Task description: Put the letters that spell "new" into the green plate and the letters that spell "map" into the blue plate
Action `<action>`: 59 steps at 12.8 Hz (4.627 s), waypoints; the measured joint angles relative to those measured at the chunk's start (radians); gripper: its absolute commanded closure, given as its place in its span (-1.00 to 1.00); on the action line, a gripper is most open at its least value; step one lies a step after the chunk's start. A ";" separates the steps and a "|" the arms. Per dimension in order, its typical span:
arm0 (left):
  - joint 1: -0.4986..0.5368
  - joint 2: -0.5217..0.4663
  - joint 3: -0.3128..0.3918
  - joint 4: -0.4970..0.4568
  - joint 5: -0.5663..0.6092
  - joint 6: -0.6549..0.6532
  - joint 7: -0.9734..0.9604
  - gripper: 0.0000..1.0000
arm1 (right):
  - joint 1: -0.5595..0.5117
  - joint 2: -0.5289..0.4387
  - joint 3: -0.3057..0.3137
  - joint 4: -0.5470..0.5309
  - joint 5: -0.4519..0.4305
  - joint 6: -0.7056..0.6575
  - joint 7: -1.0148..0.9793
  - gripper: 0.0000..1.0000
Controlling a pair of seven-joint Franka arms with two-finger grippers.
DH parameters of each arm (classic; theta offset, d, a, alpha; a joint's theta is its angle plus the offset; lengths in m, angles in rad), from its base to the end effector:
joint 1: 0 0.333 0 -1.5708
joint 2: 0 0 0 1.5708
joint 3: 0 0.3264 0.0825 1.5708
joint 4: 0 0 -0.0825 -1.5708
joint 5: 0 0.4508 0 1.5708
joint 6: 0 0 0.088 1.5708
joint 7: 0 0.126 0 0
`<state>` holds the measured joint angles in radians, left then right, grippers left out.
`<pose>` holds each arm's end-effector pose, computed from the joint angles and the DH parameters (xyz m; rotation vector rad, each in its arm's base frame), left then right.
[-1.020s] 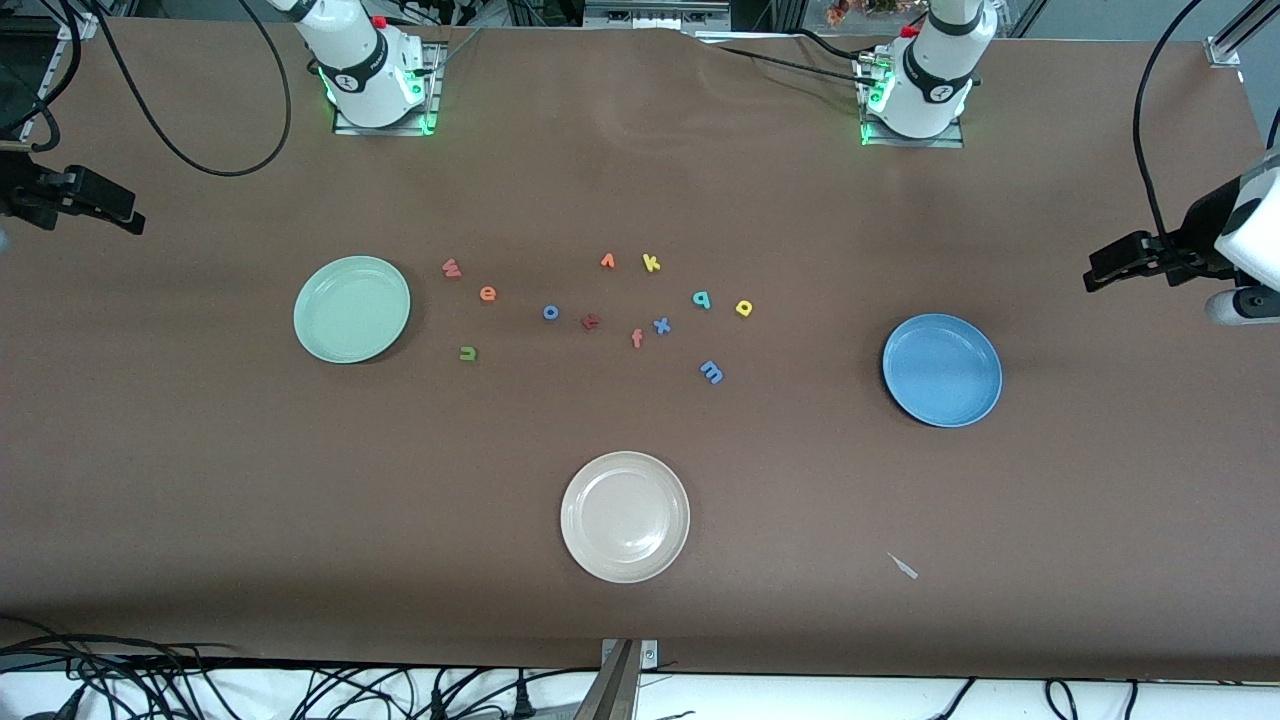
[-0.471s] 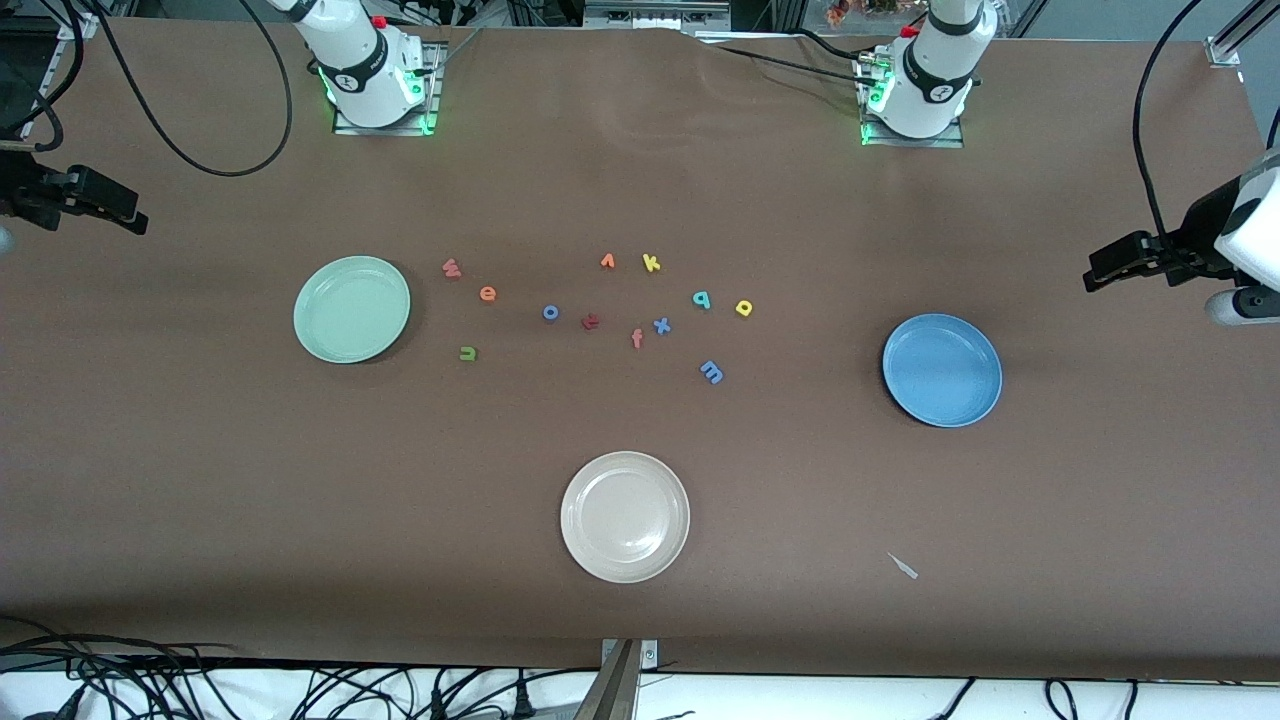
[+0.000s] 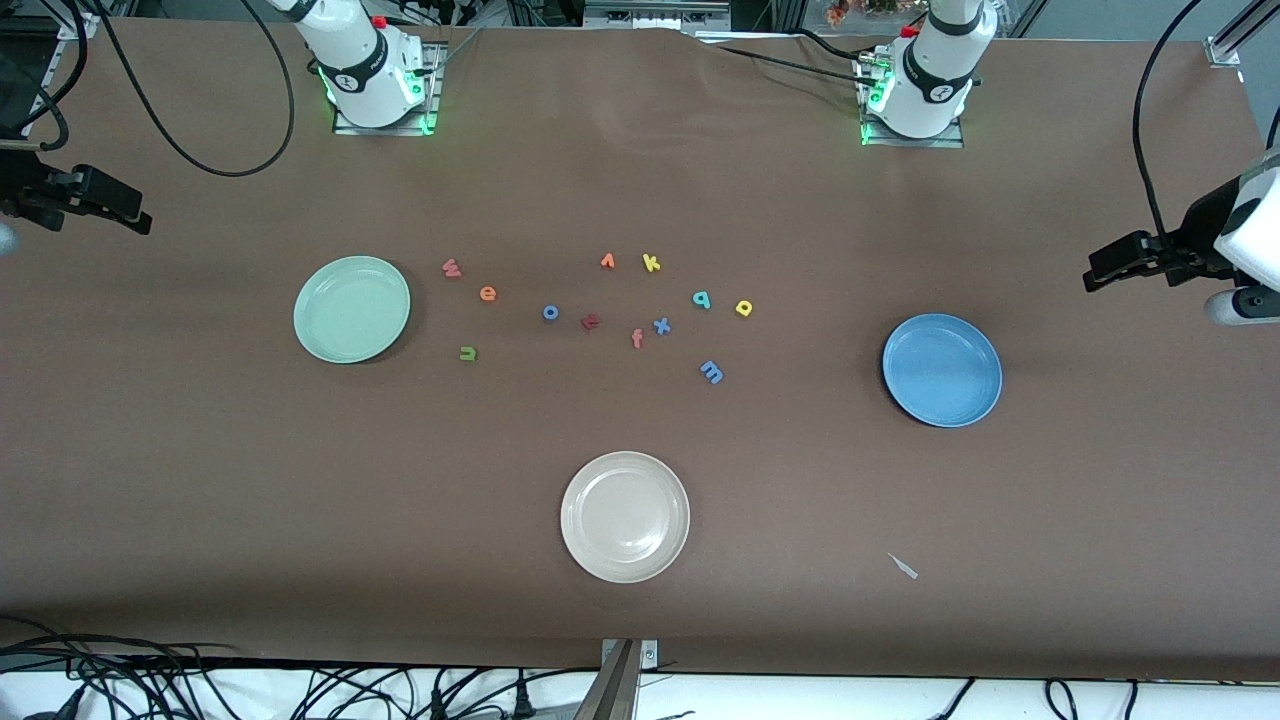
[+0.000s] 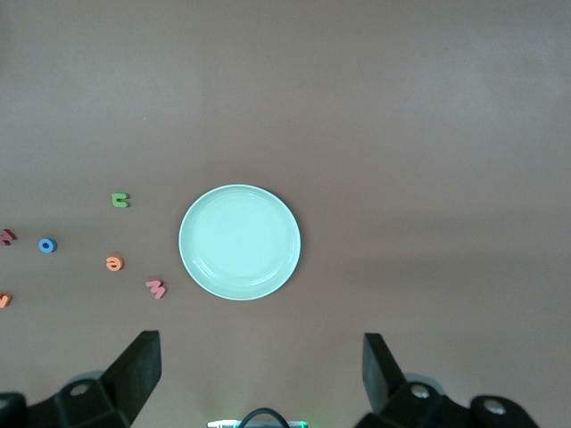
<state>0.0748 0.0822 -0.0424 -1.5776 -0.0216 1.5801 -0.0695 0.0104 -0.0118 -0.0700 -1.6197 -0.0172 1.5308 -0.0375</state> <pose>0.6428 0.0190 0.5611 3.1114 0.1603 -0.1248 0.6090 -0.0388 0.5937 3.1264 -0.0345 -0.1217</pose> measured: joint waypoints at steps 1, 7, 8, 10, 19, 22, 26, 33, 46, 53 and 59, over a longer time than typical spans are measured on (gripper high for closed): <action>0.000 0.000 0.000 0.000 0.000 0.000 0.000 -1.00 | 0.000 0.000 0.000 0.000 0.000 0.000 0.000 -1.00; 0.000 0.001 0.000 0.000 0.000 0.000 0.000 -1.00 | 0.000 0.000 0.002 0.000 0.000 -0.004 0.000 -1.00; 0.000 0.001 0.000 0.000 0.000 0.000 0.000 -1.00 | 0.000 0.000 0.002 0.000 0.000 -0.004 0.001 -1.00; 0.000 0.002 0.000 0.000 0.000 0.000 0.000 -1.00 | 0.000 0.000 0.001 0.000 0.000 -0.005 0.001 -1.00; 0.000 0.006 0.000 -0.003 0.000 0.000 0.000 -1.00 | 0.000 0.000 0.001 0.000 0.000 -0.011 0.001 -1.00; 0.000 0.006 0.000 -0.006 0.000 0.000 0.000 -1.00 | 0.000 0.000 0.002 0.001 0.000 -0.012 0.001 -1.00; 0.000 0.006 0.000 -0.010 0.000 0.001 0.000 -1.00 | 0.000 0.000 0.001 0.002 0.000 -0.020 0.001 -1.00; 0.000 0.006 0.000 -0.012 0.000 0.001 0.000 -1.00 | 0.000 0.000 0.002 0.004 0.000 -0.022 0.001 -1.00; -0.001 0.011 0.000 -0.013 0.000 0.004 0.000 -1.00 | 0.089 0.066 0.064 -0.041 0.007 -0.037 0.008 -1.00; -0.015 0.085 -0.009 -0.014 0.000 0.007 0.000 -1.00 | 0.187 0.117 0.079 -0.255 0.049 0.207 0.029 -0.99; -0.229 0.281 -0.017 -0.009 -0.006 0.117 -0.234 -1.00 | 0.210 0.122 0.172 -0.471 0.049 0.537 0.258 -0.99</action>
<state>-0.1541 0.3630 -0.0598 -1.5870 -0.0276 1.6966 -0.3039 0.2200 0.1104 0.1020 -2.0910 0.0323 2.0678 0.2209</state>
